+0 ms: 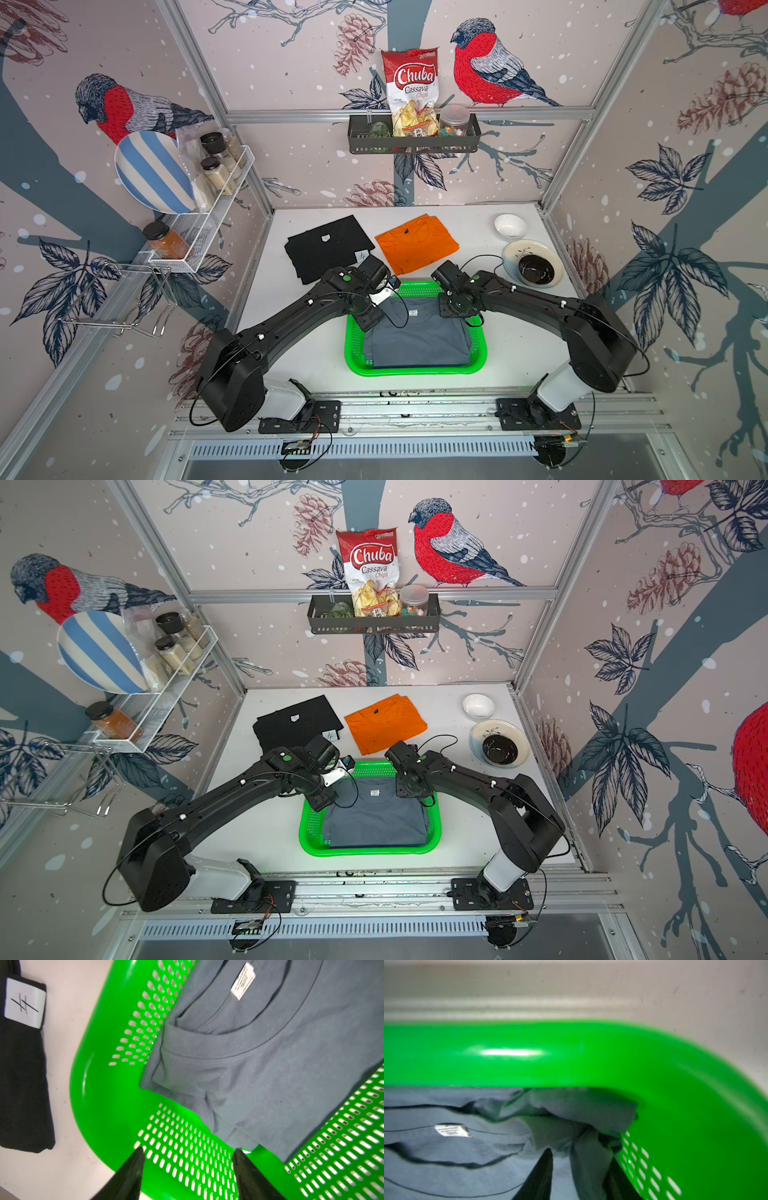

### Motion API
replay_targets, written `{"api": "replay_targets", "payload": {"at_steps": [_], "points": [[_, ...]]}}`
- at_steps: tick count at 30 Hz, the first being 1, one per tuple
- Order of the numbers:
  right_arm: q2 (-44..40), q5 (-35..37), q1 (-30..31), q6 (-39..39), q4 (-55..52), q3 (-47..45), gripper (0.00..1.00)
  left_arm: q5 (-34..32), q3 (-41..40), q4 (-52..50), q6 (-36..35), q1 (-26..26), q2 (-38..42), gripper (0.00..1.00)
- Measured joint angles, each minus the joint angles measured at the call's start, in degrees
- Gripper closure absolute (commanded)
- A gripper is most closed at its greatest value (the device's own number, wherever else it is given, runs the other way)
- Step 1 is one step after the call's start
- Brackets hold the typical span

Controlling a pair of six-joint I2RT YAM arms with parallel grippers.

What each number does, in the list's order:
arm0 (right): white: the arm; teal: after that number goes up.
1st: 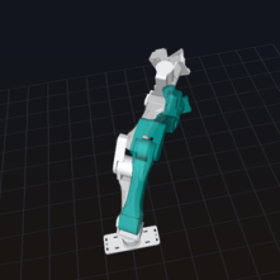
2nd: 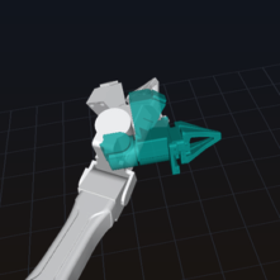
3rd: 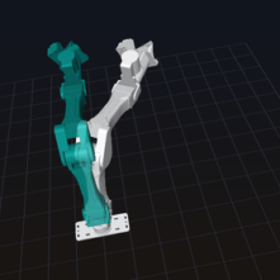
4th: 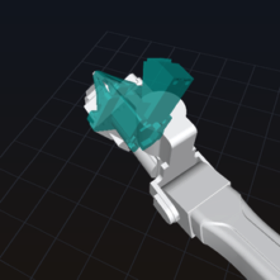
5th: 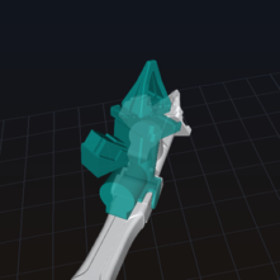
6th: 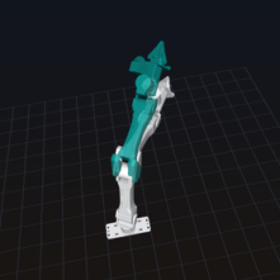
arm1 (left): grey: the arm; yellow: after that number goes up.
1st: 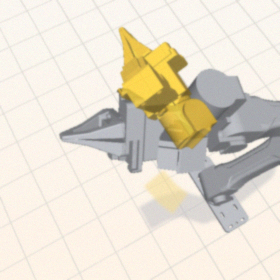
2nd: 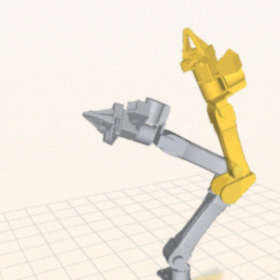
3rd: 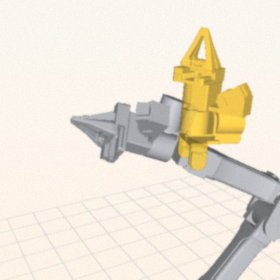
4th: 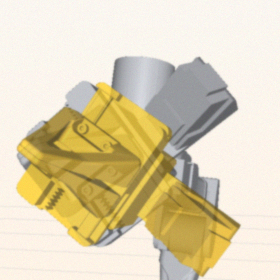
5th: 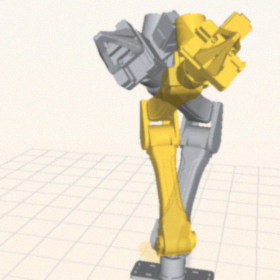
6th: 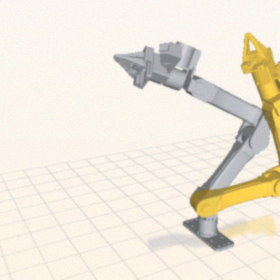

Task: Put the folded t-shirts into the basket
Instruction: Place the T-shirt in the bin.

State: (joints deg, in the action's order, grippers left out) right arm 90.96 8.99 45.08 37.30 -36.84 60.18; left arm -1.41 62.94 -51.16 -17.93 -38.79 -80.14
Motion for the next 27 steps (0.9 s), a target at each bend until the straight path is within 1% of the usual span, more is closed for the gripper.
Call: {"api": "replay_targets", "payload": {"at_steps": [3, 4, 6, 9, 12, 15, 16, 19, 23, 27], "points": [[-3.3, 0.9, 0.2, -0.1, -1.6, 2.5, 0.56, 1.4, 0.5, 2.2, -0.8, 0.0, -1.6, 0.36], [-4.1, 1.2, 0.5, -0.1, -2.1, 3.4, 0.56, 1.9, 0.5, 3.3, -1.6, 0.0, -2.4, 0.38], [-5.5, 1.7, 1.5, -0.1, -3.5, 5.1, 0.59, 2.8, 0.1, 6.4, -2.2, -0.3, -4.4, 0.41], [-6.9, 1.7, 2.6, 0.1, -4.4, 5.8, 0.69, 2.4, -0.9, 11.1, -4.1, -2.8, -7.4, 0.43], [-6.9, -0.5, 2.5, 0.8, -3.1, 4.5, 0.82, 2.3, -3.0, 15.6, -6.8, -5.7, -9.8, 0.48], [-5.7, -3.6, 1.2, 3.1, -0.2, 1.6, 0.94, 0.8, -5.6, 19.5, -9.1, -6.1, -11.7, 0.49], [-5.1, -4.1, 0.5, 3.6, 0.8, 0.4, 0.96, -0.6, -6.5, 20.8, -9.9, -6.1, -12.2, 0.49], [-3.5, -5.3, -1.6, 5.0, 2.4, -3.1, 0.99, -3.0, -9.5, 24.0, -12.6, -6.2, -12.7, 0.49], [-2.3, -5.4, -4.4, 6.3, 3.5, -6.9, 1.00, -3.6, -11.8, 26.9, -14.7, -6.2, -12.1, 0.44], [-2.1, -4.8, -5.7, 6.1, 5.3, -8.9, 0.93, -3.1, -12.7, 28.0, -15.6, -5.8, -12.0, 0.40]]}}
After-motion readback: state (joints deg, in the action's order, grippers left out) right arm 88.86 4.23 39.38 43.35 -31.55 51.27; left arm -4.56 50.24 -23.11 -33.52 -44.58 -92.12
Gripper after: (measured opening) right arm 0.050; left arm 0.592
